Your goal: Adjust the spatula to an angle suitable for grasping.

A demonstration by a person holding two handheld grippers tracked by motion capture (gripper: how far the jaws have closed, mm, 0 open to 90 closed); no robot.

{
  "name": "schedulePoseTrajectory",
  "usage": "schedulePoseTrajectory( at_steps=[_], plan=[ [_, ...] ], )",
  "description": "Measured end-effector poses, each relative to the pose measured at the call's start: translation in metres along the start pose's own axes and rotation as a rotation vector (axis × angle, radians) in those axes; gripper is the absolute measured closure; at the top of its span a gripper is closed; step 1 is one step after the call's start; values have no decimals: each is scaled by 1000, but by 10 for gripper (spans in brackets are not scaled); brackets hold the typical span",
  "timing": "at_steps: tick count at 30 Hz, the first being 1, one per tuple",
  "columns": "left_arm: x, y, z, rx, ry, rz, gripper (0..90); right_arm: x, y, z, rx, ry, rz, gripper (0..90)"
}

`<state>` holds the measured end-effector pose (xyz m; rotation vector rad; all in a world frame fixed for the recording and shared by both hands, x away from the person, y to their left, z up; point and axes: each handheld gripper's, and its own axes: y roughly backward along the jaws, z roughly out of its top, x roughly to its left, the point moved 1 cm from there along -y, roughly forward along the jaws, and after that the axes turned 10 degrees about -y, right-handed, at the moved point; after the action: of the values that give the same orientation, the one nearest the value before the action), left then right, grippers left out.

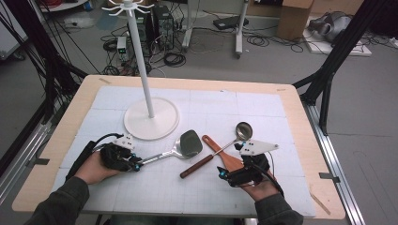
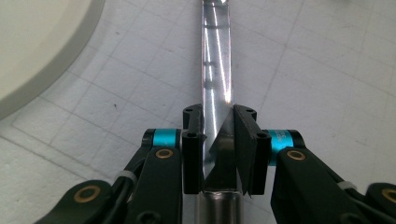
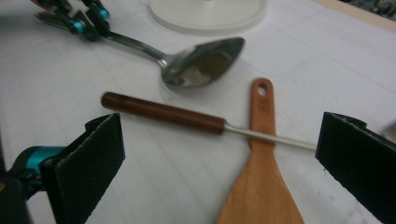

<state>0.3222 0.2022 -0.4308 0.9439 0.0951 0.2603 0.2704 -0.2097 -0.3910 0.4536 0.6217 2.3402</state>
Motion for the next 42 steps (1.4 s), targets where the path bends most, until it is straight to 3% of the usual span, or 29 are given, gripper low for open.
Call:
schedulePoseTrajectory(
  at_steps=[4, 9, 14, 20, 23, 27, 34, 35, 37, 42],
  plan=[
    [0, -1, 4, 10, -18, 8, 738, 9, -7, 12, 1, 21, 40, 3],
    [1, 2, 12, 1, -30, 3, 739, 19, -25, 23, 43, 110, 104, 3],
    [2, 6, 23, 12, -58, -1, 740, 27, -41, 33, 61, 154, 123, 3],
    [2, 5, 28, 14, -65, -14, 742, 26, -55, 43, 52, 141, 161, 4],
    [2, 4, 29, 18, -60, -18, 742, 28, -65, 47, 74, 145, 189, 71],
    [1, 2, 36, 50, -80, -11, 742, 33, -82, 53, 107, 181, 227, 75],
    [2, 4, 46, 46, -92, -19, 743, 42, -106, 64, 134, 233, 265, 77],
    [1, 5, 47, 45, -89, -19, 743, 42, -109, 64, 145, 235, 268, 89],
    [1, 6, 49, 50, -90, -17, 743, 43, -117, 64, 158, 249, 279, 207],
    [0, 10, 56, 55, -100, -15, 745, 47, -134, 64, 199, 268, 304, 188]
  ],
)
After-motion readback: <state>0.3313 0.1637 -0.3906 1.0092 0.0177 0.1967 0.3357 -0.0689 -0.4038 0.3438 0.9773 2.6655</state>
